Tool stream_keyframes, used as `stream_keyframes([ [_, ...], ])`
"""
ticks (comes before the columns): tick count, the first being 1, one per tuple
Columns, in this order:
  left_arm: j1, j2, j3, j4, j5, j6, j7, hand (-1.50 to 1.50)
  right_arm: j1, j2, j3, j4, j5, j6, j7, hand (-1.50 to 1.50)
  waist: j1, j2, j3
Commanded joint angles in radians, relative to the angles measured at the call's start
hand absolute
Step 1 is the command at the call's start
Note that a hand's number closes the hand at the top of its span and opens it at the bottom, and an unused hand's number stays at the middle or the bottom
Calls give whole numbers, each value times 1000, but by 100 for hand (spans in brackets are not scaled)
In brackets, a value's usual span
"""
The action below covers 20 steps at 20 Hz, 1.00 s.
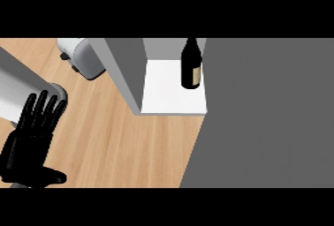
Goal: Pick up the wine, place it into the cabinet and close the cabinet
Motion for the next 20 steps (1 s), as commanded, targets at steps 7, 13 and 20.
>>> stream_keyframes([
  [7,1,64,74,47,48,-105,15,-150,-143,160,95,-148,-25,-11,180,150,21,6,-3],
  [13,-2,85,96,58,70,-147,24,-150,-199,234,95,-76,-59,6,194,150,45,7,-4],
  [20,-34,93,104,113,72,-187,26,-150,-339,323,39,9,-96,29,295,150,69,16,-8],
])
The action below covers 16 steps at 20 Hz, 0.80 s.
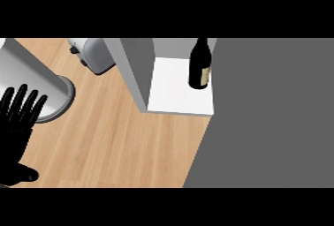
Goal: Pick up the wine, place it into the cabinet and close the cabinet
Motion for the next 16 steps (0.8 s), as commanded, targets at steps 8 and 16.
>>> stream_keyframes([
  [8,-36,17,35,70,13,-43,9,-150,-489,455,75,248,-59,-97,316,150,-1,-4,1],
  [16,-9,14,61,99,5,-76,3,-150,-947,665,-116,655,-151,-188,428,150,-27,-6,6],
])
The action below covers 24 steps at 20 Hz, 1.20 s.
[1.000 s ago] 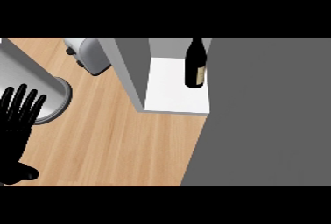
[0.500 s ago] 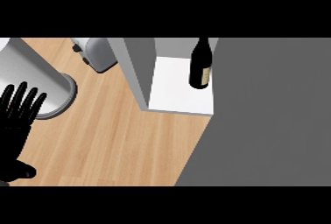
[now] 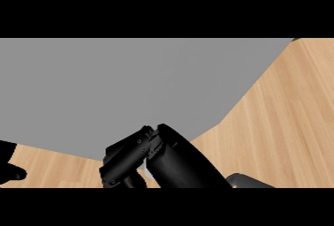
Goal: Pick up the wine, place it into the cabinet and close the cabinet
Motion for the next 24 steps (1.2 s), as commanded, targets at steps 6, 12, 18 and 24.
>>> stream_keyframes([
  [6,-40,23,63,102,12,-79,29,-150,-318,76,-156,399,-194,-75,-100,150,-31,0,1],
  [12,-28,-11,102,105,-28,-70,9,-150,-238,77,-215,473,-217,4,-150,150,-44,-3,2],
  [18,-70,-36,112,90,-32,-45,60,-150,-228,78,-258,660,-186,89,-282,150,-44,-2,2],
  [24,-22,-61,104,94,-59,-94,22,-150,-209,29,-324,757,-173,191,-390,150,-40,0,2],
])
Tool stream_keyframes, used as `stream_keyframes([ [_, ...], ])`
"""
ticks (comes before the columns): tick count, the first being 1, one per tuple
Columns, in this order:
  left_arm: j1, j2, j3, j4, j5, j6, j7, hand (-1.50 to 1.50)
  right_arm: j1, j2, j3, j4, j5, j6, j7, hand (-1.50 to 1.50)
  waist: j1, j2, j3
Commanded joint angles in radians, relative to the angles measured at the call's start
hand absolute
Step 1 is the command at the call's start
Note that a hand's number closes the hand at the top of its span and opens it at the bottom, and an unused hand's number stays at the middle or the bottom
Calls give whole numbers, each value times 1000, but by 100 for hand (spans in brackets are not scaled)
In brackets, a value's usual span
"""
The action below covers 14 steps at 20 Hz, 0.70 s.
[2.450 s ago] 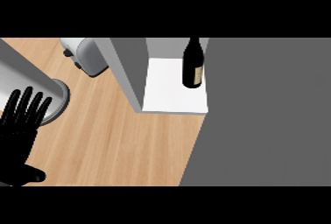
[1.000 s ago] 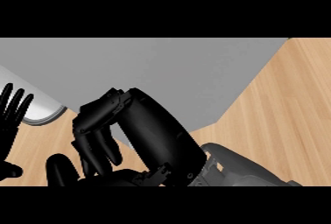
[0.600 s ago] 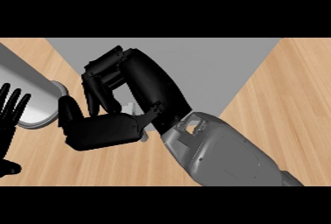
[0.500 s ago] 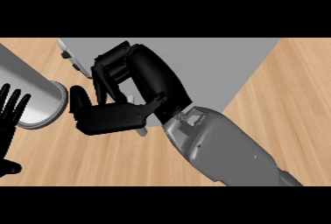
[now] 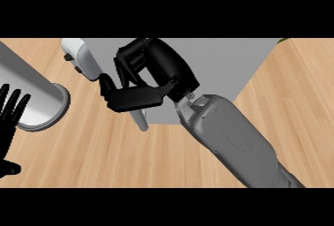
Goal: Pick up the wine, place it into the cabinet and close the cabinet
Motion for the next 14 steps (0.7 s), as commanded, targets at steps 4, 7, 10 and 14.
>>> stream_keyframes([
  [4,-22,-2,-6,4,-18,10,28,-150,-26,-90,-112,185,9,83,-73,150,-1,31,5],
  [7,-5,-1,14,3,8,-35,6,-150,-6,-102,-117,221,31,85,-126,150,9,33,5],
  [10,-37,13,10,1,14,-32,36,-150,1,-116,-132,208,20,101,-137,150,-1,33,5],
  [14,-34,2,-7,-14,-4,-22,43,-150,-5,-117,-136,236,23,115,-146,150,5,35,5],
])
